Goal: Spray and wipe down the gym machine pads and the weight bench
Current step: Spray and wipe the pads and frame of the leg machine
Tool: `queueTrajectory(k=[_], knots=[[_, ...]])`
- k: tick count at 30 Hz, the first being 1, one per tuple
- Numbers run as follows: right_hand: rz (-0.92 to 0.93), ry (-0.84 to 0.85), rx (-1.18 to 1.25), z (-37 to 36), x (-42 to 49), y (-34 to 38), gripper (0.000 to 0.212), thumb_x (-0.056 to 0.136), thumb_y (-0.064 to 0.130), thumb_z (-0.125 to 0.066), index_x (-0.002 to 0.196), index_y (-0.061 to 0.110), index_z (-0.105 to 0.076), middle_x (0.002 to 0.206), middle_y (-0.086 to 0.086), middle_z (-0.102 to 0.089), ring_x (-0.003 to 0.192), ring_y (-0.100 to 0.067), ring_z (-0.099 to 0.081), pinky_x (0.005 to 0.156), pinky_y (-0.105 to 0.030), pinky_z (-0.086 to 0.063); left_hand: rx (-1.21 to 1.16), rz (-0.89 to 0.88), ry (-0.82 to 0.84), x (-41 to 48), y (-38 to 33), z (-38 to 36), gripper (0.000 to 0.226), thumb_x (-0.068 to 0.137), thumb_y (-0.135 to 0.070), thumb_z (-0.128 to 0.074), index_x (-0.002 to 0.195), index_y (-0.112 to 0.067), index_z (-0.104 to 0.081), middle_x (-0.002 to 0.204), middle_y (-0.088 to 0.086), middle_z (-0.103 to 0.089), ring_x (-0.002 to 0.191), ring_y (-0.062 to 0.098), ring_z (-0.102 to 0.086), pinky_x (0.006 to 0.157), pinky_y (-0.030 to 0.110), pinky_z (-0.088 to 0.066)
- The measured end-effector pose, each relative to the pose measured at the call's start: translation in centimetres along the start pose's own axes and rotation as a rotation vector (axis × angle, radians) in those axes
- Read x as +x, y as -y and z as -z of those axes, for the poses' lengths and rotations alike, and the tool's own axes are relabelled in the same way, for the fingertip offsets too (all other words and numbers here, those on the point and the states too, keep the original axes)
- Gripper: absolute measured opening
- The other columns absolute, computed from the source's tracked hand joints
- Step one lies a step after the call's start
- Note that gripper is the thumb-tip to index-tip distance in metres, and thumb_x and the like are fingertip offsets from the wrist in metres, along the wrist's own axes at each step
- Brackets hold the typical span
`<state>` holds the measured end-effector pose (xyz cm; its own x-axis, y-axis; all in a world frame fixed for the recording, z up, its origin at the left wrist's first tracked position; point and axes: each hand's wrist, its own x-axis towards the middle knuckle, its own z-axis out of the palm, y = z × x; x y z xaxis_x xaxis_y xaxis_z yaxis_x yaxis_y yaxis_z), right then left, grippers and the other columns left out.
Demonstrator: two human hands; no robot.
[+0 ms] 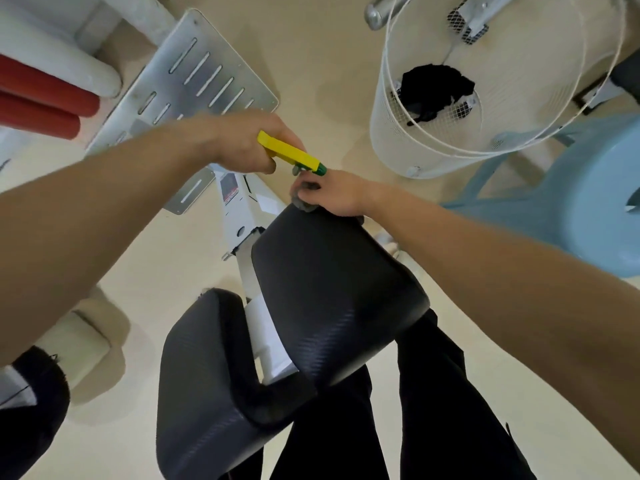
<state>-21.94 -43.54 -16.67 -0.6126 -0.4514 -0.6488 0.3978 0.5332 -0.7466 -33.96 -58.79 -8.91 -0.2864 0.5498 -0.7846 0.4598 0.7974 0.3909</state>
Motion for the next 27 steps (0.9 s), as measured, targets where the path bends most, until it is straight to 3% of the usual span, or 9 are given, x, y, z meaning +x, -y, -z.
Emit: queueTrajectory(k=[4, 6, 9, 12, 14, 18, 20, 23, 27], knots=[[0.090, -0.057, -0.136, -0.2, -6.3, 0.0, 0.022, 0.102, 0.027, -0.049, 0.114, 0.032, -0.066, 0.113, 0.012, -0.070, 0.112, -0.009, -0.061, 0.103, -0.039, -0.045, 0.010, -0.023, -0.061, -2.8, 0.4, -0.2, 0.046, 0.073, -0.018, -0.064, 0.112, -0.042, -0.071, 0.094, -0.003, -0.071, 0.084, 0.027, -0.064, 0.079, 0.051, -0.056], [0.111, -0.094, -0.171, -1.0, -10.0, 0.1, 0.022, 0.103, 0.026, -0.050, 0.117, 0.034, -0.065, 0.130, 0.012, -0.064, 0.133, -0.006, -0.049, 0.106, -0.038, -0.043, 0.030, -0.012, -0.083, -3.9, 0.5, -0.2, 0.049, 0.073, -0.022, -0.064, 0.113, -0.050, -0.066, 0.095, -0.003, -0.071, 0.084, 0.025, -0.064, 0.079, 0.053, -0.056], [0.101, -0.193, -0.335, -2.9, -15.5, 0.8, 0.025, 0.104, 0.030, -0.047, 0.123, 0.039, -0.061, 0.156, 0.013, -0.039, 0.142, -0.011, -0.038, 0.111, -0.039, -0.039, 0.011, 0.005, -0.103, -5.7, -0.7, -0.5, 0.055, 0.067, -0.026, -0.060, 0.114, -0.055, -0.062, 0.096, -0.004, -0.071, 0.085, 0.026, -0.065, 0.079, 0.053, -0.056], [0.133, -0.341, -0.514, -7.1, -19.7, 1.0, 0.028, 0.102, 0.026, -0.047, 0.124, 0.033, -0.063, 0.156, 0.005, -0.041, 0.147, -0.020, -0.031, 0.117, -0.039, -0.029, -0.040, 0.009, -0.141, -7.3, -2.6, -1.1, 0.055, 0.066, -0.025, -0.057, 0.115, -0.048, -0.068, 0.102, 0.001, -0.073, 0.091, 0.030, -0.063, 0.082, 0.052, -0.055], [0.266, -0.384, -0.596, -11.6, -21.5, 0.6, 0.039, 0.092, 0.016, -0.041, 0.120, 0.025, -0.066, 0.149, -0.005, -0.051, 0.143, -0.029, -0.039, 0.116, -0.046, -0.035, -0.097, 0.008, -0.175, -8.1, -3.6, -1.8, 0.059, 0.063, -0.022, -0.054, 0.117, -0.036, -0.073, 0.102, 0.005, -0.073, 0.092, 0.032, -0.063, 0.082, 0.048, -0.054], [0.363, -0.326, -0.656, -15.4, -19.9, 0.3, 0.047, 0.093, 0.015, -0.038, 0.136, 0.022, -0.054, 0.160, -0.009, -0.034, 0.152, -0.029, -0.020, 0.123, -0.043, -0.018, -0.254, 0.005, -0.238, -9.1, -4.7, -3.7, 0.065, 0.061, -0.017, -0.051, 0.122, -0.024, -0.073, 0.102, 0.009, -0.072, 0.095, 0.032, -0.063, 0.084, 0.042, -0.053], [0.285, -0.438, -0.683, -13.5, -17.0, 1.2, 0.039, 0.095, 0.019, -0.044, 0.131, 0.024, -0.057, 0.158, -0.009, -0.037, 0.150, -0.030, -0.026, 0.123, -0.045, -0.020, -0.311, -0.001, -0.293, -9.4, -4.9, -4.5, 0.064, 0.062, -0.016, -0.052, 0.123, -0.020, -0.073, 0.102, 0.011, -0.072, 0.093, 0.031, -0.063, 0.083, 0.037, -0.052], [-0.004, -0.692, -0.570, -8.9, -13.7, 2.6, 0.024, 0.098, 0.020, -0.051, 0.117, 0.025, -0.064, 0.155, -0.008, -0.042, 0.144, -0.031, -0.037, 0.117, -0.054, -0.029, -0.352, 0.010, -0.352, -10.1, -5.0, -5.4, 0.049, 0.073, -0.012, -0.063, 0.121, -0.014, -0.073, 0.090, 0.005, -0.066, 0.077, 0.015, -0.058, 0.066, 0.020, -0.043], [-0.174, -0.897, -0.202, -7.5, -14.6, 1.8, 0.027, 0.104, 0.026, -0.046, 0.124, 0.021, -0.063, 0.155, -0.001, -0.041, 0.137, -0.024, -0.044, 0.111, -0.039, -0.039, -0.441, 0.017, -0.469, -11.7, -5.9, -5.5, 0.044, 0.081, -0.003, -0.065, 0.122, -0.019, -0.072, 0.105, 0.006, -0.070, 0.090, 0.014, -0.064, 0.071, 0.018, -0.046]])
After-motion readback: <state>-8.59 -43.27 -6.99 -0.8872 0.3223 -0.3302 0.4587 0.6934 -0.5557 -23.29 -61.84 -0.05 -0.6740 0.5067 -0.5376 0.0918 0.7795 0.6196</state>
